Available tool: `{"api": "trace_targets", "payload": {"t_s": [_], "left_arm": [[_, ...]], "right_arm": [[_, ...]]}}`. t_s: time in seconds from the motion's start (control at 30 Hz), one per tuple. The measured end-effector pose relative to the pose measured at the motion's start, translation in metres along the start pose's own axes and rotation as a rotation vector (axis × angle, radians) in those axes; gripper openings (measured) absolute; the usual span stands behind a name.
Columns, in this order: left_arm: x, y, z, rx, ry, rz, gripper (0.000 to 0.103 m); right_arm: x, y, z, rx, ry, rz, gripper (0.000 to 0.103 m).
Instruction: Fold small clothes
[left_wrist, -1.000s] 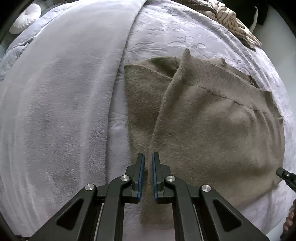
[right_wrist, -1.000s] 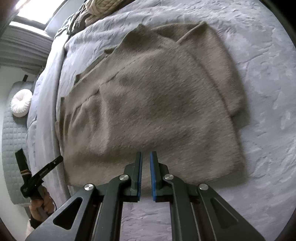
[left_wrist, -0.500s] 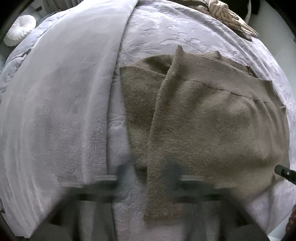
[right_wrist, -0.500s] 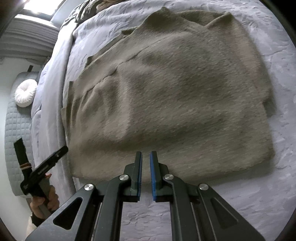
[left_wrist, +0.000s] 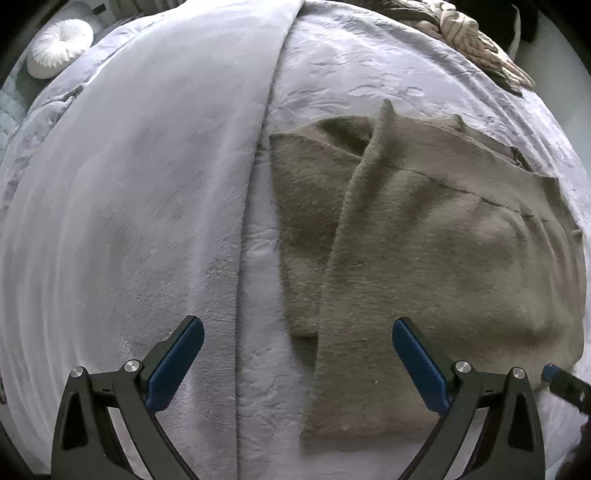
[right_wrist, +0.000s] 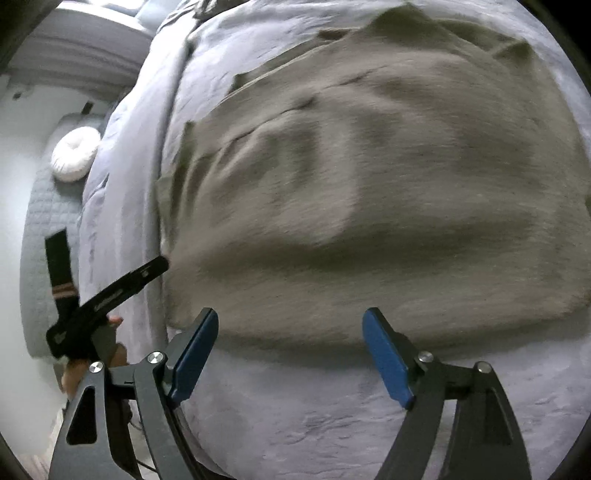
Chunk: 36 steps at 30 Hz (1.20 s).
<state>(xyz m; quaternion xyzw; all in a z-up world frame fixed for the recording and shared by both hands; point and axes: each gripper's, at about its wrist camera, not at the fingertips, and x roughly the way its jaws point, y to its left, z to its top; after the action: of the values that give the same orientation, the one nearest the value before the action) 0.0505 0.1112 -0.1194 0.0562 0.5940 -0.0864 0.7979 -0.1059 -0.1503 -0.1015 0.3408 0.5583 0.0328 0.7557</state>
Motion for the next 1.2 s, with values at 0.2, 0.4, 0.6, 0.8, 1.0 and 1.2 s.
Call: {"api": "trace_targets", "payload": {"t_s": [0.2, 0.4, 0.6, 0.8, 1.0, 1.2], "left_arm": [[0.008, -0.004, 0.005, 0.006, 0.015, 0.002, 0.102], [0.011, 0.008, 0.002, -0.007, 0.016, 0.000, 0.102], [0.014, 0.015, 0.001, -0.016, 0.013, -0.002, 0.102], [0.015, 0.024, -0.002, -0.016, 0.014, -0.022, 0.102], [0.017, 0.033, -0.006, -0.024, 0.014, -0.052, 0.102], [0.016, 0.049, -0.008, -0.045, 0.017, -0.073, 0.102]], "right_arm": [[0.018, 0.010, -0.010, 0.041, 0.047, 0.078, 0.083], [0.030, 0.011, -0.015, 0.095, 0.062, 0.137, 0.083], [0.040, 0.014, -0.020, 0.123, 0.058, 0.236, 0.103], [0.065, 0.031, -0.027, 0.165, 0.104, 0.319, 0.103], [0.083, 0.031, -0.032, 0.240, 0.120, 0.377, 0.103], [0.096, 0.024, -0.034, 0.331, 0.109, 0.448, 0.103]]}}
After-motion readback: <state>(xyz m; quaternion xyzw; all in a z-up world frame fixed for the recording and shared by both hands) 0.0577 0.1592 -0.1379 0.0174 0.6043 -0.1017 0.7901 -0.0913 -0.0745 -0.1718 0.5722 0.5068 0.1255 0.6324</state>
